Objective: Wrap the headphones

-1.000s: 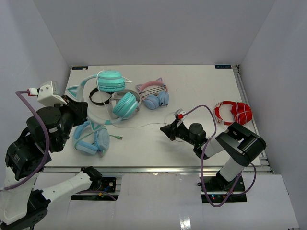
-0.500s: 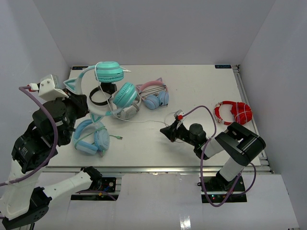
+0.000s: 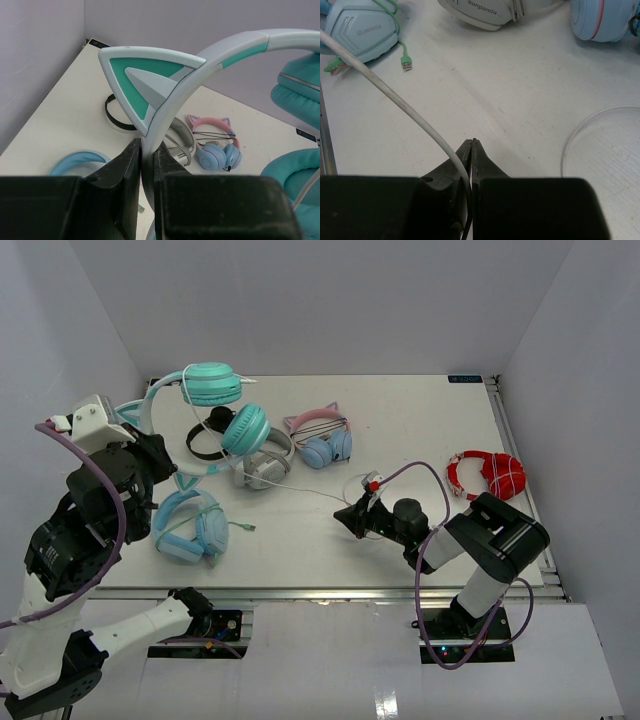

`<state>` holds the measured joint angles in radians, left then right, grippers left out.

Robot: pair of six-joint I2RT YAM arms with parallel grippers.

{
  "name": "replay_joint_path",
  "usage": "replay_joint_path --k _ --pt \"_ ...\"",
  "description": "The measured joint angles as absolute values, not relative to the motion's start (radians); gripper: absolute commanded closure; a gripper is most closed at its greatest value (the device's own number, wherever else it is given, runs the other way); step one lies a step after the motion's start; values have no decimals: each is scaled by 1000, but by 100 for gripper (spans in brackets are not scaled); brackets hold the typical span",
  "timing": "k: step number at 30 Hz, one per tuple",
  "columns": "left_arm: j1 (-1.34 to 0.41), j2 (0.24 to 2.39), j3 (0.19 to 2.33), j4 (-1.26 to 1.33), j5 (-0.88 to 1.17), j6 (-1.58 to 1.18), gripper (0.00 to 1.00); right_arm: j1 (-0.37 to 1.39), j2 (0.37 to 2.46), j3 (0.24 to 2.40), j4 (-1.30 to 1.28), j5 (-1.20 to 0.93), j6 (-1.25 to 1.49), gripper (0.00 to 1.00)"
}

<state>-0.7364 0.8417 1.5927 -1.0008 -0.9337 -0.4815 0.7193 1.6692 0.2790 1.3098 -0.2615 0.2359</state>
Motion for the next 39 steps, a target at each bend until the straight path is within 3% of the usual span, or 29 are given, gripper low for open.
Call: replay_joint_path --k 8,17,21,33,39 --pt "-736 825 1593 -999 -831 -448 100 716 1678 279 1309 -261 235 92" --pt "-735 809 1575 -1050 -203 -336 100 632 1670 358 1290 -300 232 92" --pt "-735 820 1514 -1108 -40 -272 100 547 1617 474 1186 -341 228 92" --pt "-742 944 1381 -1159 -72 -238 100 467 1467 1011 504 -419 46 92" --pt "-743 1061 1293 -1100 -95 -232 100 466 1456 1154 246 -464 -54 92"
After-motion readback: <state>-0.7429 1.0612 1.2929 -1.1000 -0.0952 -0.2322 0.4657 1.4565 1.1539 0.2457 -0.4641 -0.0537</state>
